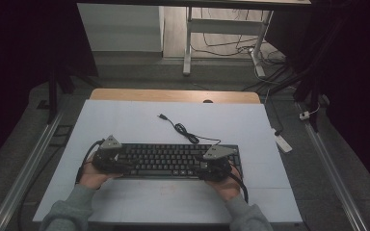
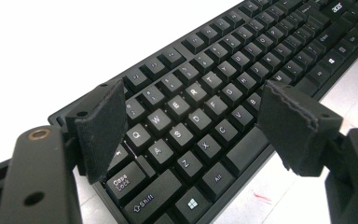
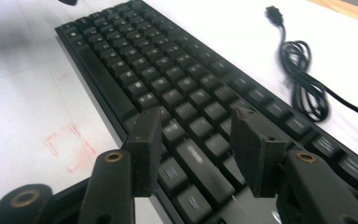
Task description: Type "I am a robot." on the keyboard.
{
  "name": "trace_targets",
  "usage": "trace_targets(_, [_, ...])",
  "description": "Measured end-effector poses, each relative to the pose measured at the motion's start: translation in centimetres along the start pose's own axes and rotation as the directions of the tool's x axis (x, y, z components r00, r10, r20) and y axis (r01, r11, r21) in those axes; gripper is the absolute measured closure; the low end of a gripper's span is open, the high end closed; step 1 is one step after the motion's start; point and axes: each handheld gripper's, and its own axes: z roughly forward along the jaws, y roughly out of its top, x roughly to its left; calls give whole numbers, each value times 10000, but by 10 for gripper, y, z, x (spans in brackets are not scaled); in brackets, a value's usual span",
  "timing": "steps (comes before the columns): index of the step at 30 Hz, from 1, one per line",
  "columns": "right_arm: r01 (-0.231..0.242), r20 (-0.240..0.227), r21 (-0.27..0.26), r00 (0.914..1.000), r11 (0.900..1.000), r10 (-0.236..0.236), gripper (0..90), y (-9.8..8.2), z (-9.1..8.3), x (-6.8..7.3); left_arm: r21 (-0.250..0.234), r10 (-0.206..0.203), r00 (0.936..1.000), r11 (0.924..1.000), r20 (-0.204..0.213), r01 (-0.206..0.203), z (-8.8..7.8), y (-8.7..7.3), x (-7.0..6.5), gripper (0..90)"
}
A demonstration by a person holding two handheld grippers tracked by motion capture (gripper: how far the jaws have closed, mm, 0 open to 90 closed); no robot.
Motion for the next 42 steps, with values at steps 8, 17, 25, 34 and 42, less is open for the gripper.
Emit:
trace_targets(8, [-70,232,61,9997,10000,69,513,-8,-10,-7,-66,13,9999,10000,-131,-14,0,0,0,259])
trace_targets(17, [-75,186,44,9998,10000,74,513,-9,-9,-8,-230,-116,9999,9997,-15,116,-2,0,1,292])
trace_targets(25, [-65,177,71,9998,10000,64,513,-9,-8,-9,-339,-35,10000,9994,57,37,-2,1,-2,371])
trace_targets(34, [-99,200,146,9998,9998,96,513,-10,-6,-8,-188,208,9995,9996,240,-204,0,1,-7,587])
trace_targets(42, [-120,257,165,9996,9998,116,512,-11,-7,-9,-43,496,9973,9988,535,-494,6,1,-14,877])
